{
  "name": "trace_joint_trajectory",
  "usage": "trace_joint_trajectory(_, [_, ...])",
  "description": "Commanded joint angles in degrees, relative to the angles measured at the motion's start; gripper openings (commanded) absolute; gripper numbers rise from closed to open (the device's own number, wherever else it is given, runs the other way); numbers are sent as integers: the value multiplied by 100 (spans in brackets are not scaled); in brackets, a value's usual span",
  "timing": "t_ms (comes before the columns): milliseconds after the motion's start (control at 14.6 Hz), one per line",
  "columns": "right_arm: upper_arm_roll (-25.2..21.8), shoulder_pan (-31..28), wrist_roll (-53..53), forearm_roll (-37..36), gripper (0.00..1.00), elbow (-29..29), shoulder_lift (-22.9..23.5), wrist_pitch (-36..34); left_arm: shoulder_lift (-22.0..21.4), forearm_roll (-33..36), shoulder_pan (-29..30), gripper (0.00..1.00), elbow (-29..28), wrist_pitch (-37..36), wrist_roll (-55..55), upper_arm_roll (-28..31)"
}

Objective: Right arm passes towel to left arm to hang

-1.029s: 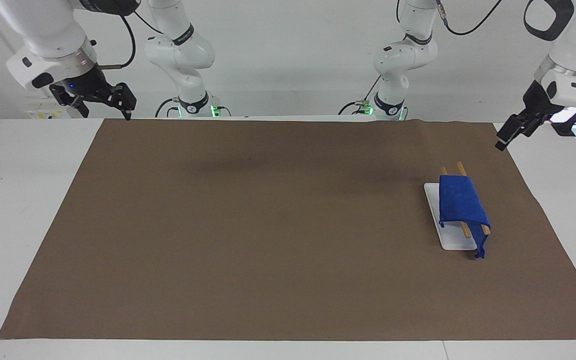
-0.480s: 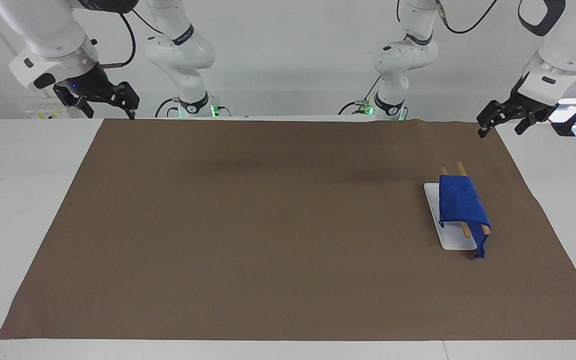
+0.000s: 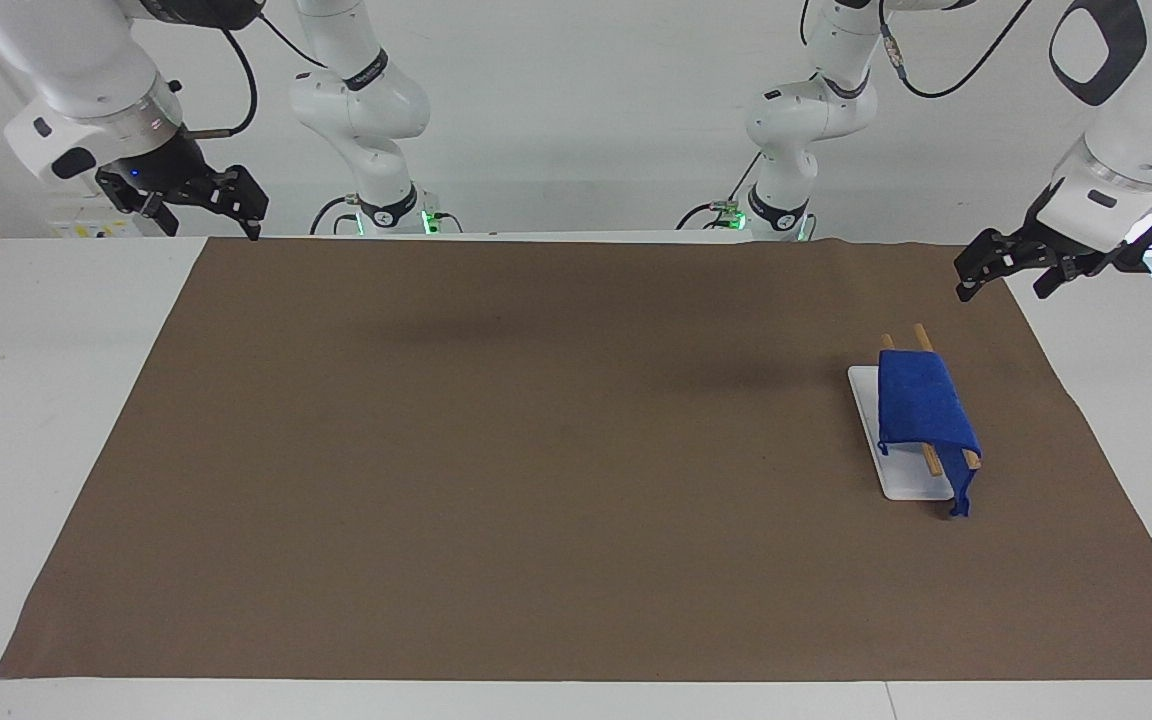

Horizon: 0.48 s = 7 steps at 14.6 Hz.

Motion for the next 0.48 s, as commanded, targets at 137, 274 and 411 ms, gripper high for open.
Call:
trace_joint_trajectory(137, [31,-94,-123,-8,100,-195,-151,122,-357,151,-353,100,-245,-246,-165,111])
trace_joint_trajectory(274, [31,-94,-114,0,100,-195,-151,114,-753,107,-1089,100,-790,43,-95,881])
trace_joint_trajectory(411, [31,-94,-70,9,100,-195,-151,114,-1079,81,-1637,100,-1160,167,167,1454])
